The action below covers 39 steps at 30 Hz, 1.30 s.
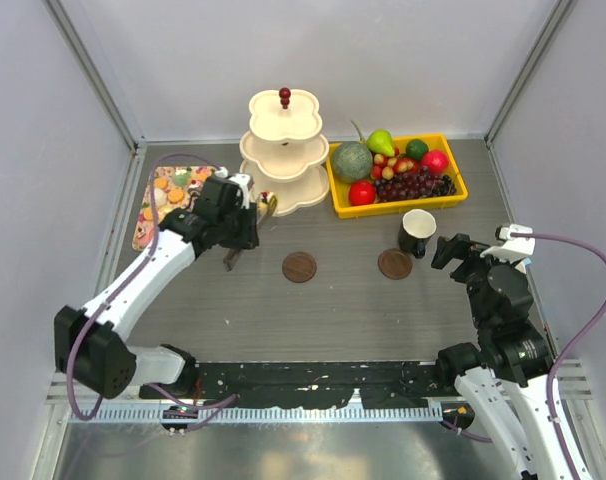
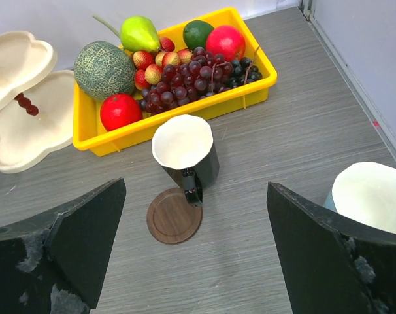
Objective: Serve the afternoon tea
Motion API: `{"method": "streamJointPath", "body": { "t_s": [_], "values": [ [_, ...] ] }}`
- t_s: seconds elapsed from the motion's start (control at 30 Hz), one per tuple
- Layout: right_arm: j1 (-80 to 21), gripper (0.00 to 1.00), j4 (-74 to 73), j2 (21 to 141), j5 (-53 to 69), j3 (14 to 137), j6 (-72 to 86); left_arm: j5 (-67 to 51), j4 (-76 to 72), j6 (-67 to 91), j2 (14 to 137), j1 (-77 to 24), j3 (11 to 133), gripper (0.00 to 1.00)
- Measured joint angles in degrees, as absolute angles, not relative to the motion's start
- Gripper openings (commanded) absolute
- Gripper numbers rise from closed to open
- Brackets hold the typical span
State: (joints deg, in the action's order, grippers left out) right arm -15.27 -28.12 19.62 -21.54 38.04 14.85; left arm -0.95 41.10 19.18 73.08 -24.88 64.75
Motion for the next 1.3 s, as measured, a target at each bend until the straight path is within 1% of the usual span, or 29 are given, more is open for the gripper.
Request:
{"method": "streamJointPath", "body": {
  "t_s": [0.23, 0.43, 0.77, 1.0, 1.3],
  "values": [
    [-15.3, 0.96, -29.0, 17.1, -22.7, 38.1, 13.7, -1.7, 31.8, 17.0, 85.2, -31.0, 68.2, 0.30],
    [-15.3, 0.96, -29.1, 16.0, -24.1, 38.1, 13.3, -1.4, 26.7, 15.7, 94.4, -31.9, 74.3, 0.30],
    [-15.3, 0.96, -29.0, 15.7, -25.1, 37.9, 12.3, -0.5, 21.4, 14.5, 102.0, -32.7, 79.1, 0.29],
    [-15.3, 0.96, -28.9, 15.7, -25.2, 37.8, 12.1, 2.0, 20.6, 14.5, 106.7, -33.0, 81.0, 0.30],
    [-15.3, 0.96, -28.9, 15.7, -25.3, 37.6, 12.1, 4.6, 20.0, 14.5, 111.0, -33.0, 85.3, 0.34]
  ]
}}
